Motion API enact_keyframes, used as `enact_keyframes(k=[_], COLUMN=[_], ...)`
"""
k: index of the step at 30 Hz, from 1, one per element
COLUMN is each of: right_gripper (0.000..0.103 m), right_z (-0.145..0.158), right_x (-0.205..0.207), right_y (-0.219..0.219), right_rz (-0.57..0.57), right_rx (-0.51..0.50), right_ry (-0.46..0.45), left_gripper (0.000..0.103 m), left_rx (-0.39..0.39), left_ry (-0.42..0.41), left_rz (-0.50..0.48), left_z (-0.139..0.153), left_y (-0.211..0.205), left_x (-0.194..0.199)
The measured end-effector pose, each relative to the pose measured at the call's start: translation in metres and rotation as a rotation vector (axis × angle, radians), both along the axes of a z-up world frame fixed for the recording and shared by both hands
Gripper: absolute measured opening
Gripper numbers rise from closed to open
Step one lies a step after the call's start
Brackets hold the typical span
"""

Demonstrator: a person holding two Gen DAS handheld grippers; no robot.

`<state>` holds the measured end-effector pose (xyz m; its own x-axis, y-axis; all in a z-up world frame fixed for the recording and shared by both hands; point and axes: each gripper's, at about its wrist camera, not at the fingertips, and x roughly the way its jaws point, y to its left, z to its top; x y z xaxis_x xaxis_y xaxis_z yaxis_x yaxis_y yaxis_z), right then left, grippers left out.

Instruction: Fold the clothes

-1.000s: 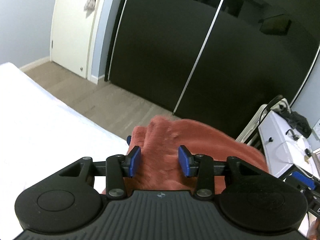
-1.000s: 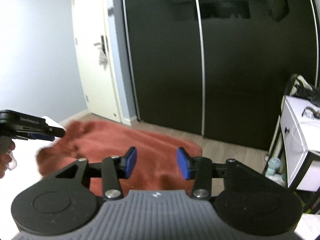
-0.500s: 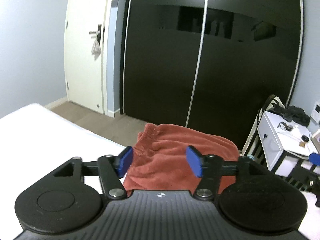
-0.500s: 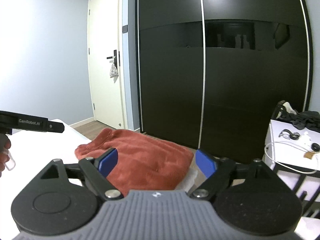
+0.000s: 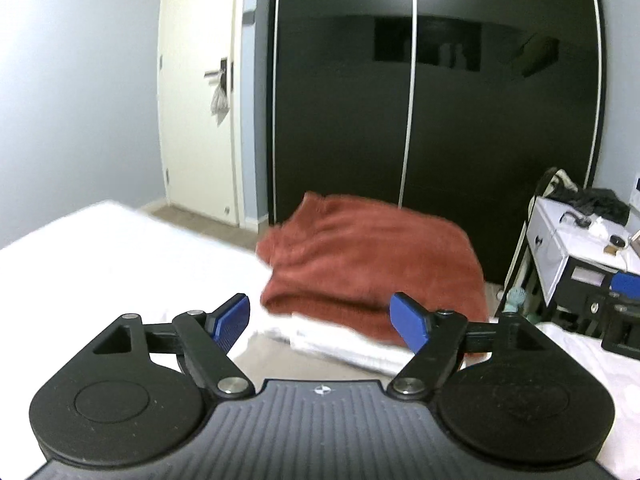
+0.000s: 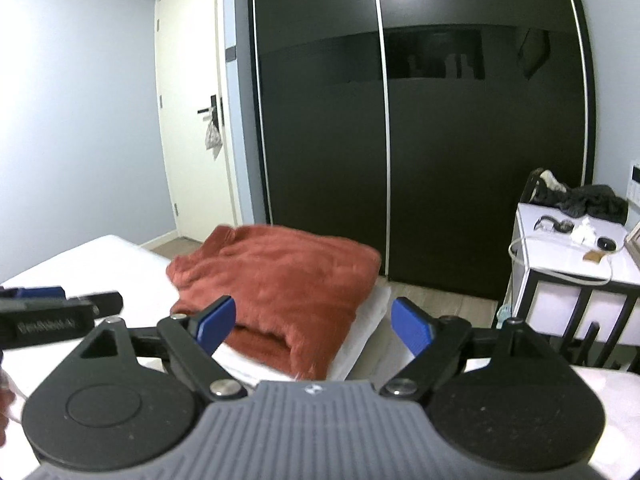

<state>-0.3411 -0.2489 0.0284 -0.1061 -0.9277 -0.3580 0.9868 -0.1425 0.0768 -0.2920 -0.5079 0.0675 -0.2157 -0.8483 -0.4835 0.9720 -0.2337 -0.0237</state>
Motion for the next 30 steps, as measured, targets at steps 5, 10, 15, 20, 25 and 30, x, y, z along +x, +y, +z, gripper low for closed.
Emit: enact_keyframes(k=[5, 10, 15, 20, 25, 30], right_gripper=[0.087, 0.087, 0.088, 0.088, 0.088, 0.089], right_z=[-0.022, -0.029, -0.023, -0.026, -0.029, -0.032], right_x=[0.003, 0.003, 0.003, 0.004, 0.006, 0.008], right_y=[0.015, 0.021, 0.026, 0.027, 0.027, 0.026], right_rz=[0.016, 0.031, 0.032, 0.034, 0.044, 0.054], right_rx=[0.04, 0.054, 0.04, 0.041, 0.053, 0.064], right_ry=[-0.004, -0.012, -0.008, -0.006, -0.001, -0.006], left_gripper=[0.077, 0.078, 0.078, 0.078, 0.078, 0.078], left_rx=[0.057, 0.049, 0.036, 0.046, 0.06, 0.06], left_ry=[0.041, 0.026, -0.001, -0.007, -0.017, -0.024], left_rz=[0.031, 0.06, 0.052, 0.048, 0.048, 0.037], left_z=[-0.016, -0.018, -0.017, -0.019, -0.023, -0.025], left_y=[0.008, 0.018, 0.024, 0.025, 0.026, 0.027], left_x=[0.003, 0.0, -0.007, -0.01, -0.011, -0.012])
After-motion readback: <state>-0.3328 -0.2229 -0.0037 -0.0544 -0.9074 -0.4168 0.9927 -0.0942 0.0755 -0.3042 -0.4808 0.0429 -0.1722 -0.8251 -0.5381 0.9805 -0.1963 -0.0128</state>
